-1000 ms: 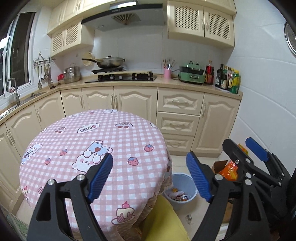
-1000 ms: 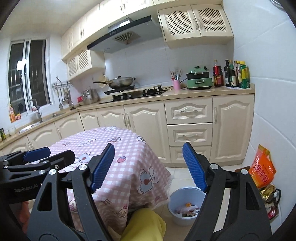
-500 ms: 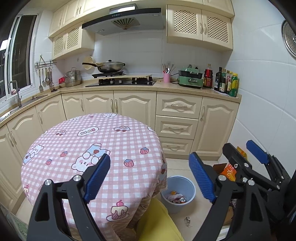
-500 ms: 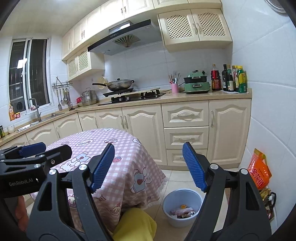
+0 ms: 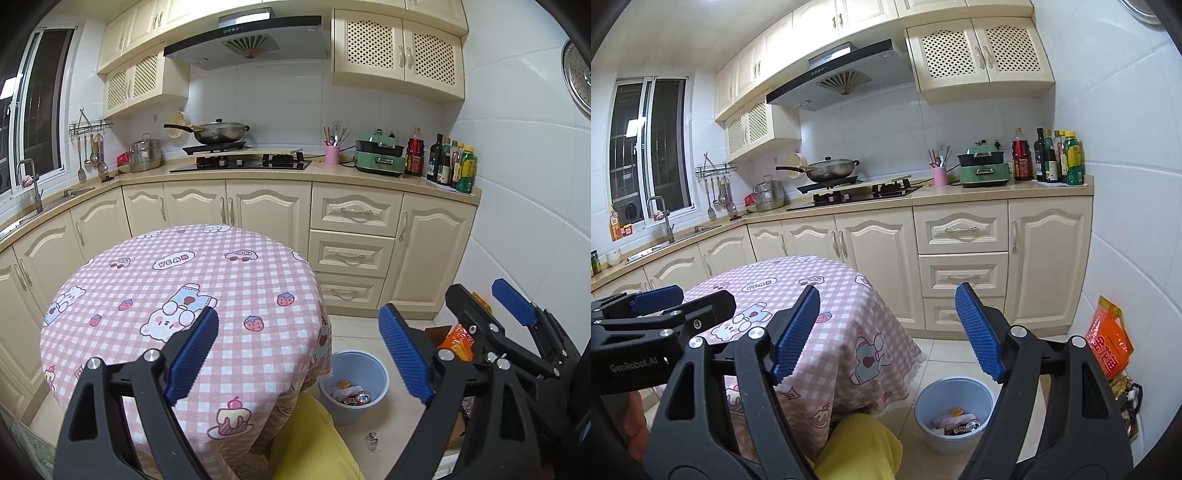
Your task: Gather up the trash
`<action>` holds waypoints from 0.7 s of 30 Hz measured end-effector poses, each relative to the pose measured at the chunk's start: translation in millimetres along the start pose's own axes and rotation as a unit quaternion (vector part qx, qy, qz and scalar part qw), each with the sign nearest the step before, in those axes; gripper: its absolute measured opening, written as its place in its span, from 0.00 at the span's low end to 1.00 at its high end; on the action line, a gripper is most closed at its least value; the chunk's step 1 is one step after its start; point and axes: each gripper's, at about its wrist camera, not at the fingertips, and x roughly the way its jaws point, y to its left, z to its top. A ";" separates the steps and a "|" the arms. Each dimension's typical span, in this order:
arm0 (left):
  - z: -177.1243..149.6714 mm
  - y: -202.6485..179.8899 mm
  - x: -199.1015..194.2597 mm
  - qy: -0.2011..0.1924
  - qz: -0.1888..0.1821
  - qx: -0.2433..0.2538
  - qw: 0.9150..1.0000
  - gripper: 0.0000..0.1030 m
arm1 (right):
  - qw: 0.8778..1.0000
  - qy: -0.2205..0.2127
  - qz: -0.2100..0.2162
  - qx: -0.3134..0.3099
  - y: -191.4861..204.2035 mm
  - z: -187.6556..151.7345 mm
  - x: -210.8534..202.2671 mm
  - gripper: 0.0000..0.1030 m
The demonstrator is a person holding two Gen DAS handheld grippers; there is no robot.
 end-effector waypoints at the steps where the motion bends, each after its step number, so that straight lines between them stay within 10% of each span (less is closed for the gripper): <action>1: -0.9 0.5 0.0 0.000 0.000 -0.001 1.000 0.84 | 1.000 0.001 0.000 0.001 0.3 -0.1 0.0 0.73; 21: -2.0 -0.2 -4.1 -0.003 -0.002 -0.001 1.000 0.84 | 1.000 0.003 -0.001 0.001 -0.1 0.7 0.0 0.73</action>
